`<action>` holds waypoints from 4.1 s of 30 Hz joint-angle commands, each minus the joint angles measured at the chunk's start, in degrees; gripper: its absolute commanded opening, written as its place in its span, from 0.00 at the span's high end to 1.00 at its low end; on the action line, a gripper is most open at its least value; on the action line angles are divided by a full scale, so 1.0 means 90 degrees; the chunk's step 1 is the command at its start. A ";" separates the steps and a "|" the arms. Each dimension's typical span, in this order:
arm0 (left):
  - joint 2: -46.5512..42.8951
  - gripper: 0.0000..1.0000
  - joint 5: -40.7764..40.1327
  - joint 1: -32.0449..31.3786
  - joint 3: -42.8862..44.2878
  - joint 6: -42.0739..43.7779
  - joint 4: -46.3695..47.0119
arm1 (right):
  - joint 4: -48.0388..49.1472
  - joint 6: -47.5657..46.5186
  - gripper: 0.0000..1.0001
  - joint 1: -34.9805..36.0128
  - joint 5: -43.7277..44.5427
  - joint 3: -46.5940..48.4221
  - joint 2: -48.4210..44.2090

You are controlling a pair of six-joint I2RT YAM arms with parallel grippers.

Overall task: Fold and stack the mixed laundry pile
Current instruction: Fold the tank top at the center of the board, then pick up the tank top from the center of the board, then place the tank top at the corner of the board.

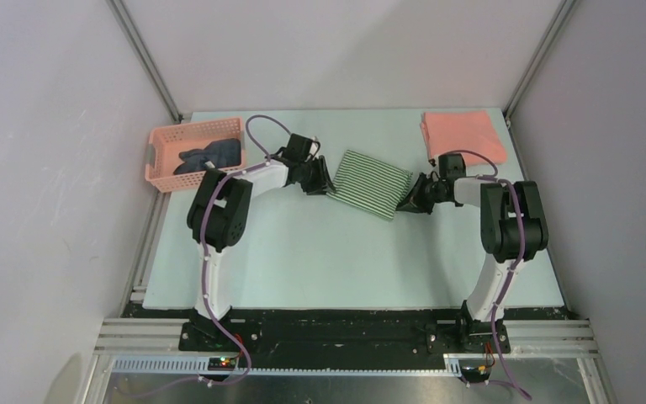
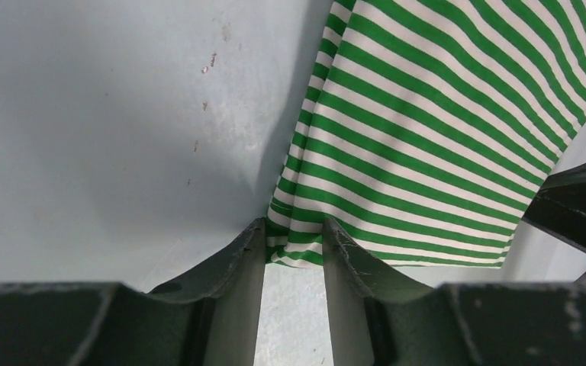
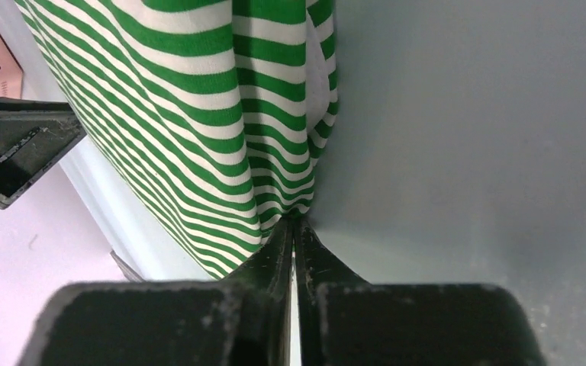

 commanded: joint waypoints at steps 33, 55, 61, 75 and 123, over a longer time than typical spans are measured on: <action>-0.2013 0.58 -0.0207 -0.0002 -0.0532 -0.0020 -0.0195 | 0.0620 0.1104 0.50 0.0459 0.1220 0.0359 0.0231; -0.4367 0.50 -0.0578 0.0228 -0.0897 0.1718 -0.2733 | -0.3317 -0.2736 1.00 0.0081 0.2240 0.4636 0.1084; -0.4249 0.48 -0.0406 0.0228 -0.1011 0.1833 -0.2731 | -0.4456 -0.3365 1.00 -0.0141 0.3365 0.6333 0.1572; -0.4209 0.47 -0.0352 0.0199 -0.1094 0.1842 -0.2722 | -0.4589 -0.5116 1.00 -0.0755 0.4088 0.8251 0.2267; -0.4173 0.45 -0.1578 0.0194 -0.1129 0.1817 -0.2723 | -0.0797 -0.2825 0.66 -0.2416 0.2545 0.6088 0.2484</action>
